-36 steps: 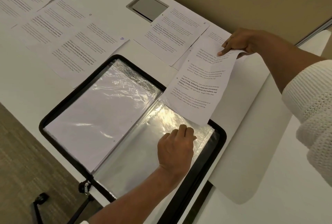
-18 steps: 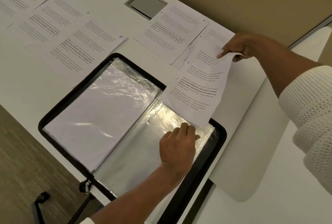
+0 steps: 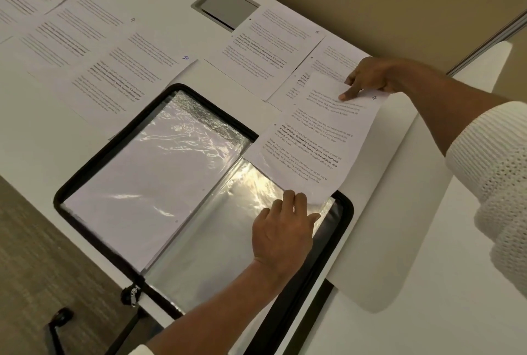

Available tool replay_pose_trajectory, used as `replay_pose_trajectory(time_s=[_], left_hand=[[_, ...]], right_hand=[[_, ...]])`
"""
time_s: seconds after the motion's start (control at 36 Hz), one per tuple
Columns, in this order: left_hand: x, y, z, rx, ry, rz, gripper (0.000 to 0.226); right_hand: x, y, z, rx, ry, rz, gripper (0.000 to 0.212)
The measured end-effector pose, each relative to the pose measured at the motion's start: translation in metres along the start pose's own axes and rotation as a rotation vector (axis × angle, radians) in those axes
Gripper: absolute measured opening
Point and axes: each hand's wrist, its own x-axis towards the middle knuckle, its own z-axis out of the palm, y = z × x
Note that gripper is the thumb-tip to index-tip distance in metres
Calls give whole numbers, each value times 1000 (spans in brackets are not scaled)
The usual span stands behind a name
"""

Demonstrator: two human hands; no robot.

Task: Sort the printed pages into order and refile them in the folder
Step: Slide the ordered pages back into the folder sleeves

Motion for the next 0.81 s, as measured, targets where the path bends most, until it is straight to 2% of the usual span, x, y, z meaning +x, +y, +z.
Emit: replay_pose_trajectory(time_s=[0.08, 0.31, 0.44, 0.56, 0.67, 0.81], left_hand=[[3, 1, 0, 10, 37, 0, 47], [13, -6, 10, 13, 66, 32, 36], [13, -8, 7, -16, 173, 55, 22], [8, -7, 5, -25, 216, 59, 21], [5, -7, 6, -22, 207, 61, 22], [8, -7, 5, -19, 175, 66, 26]], right_hand=[[5, 2, 1, 34, 26, -21, 50], [5, 0, 2, 54, 22, -18, 39], [1, 0, 0, 111, 23, 13, 20], [6, 2, 1, 133, 9, 42, 25], [14, 4, 2, 148, -25, 83, 25], [14, 5, 5, 125, -31, 100, 16]])
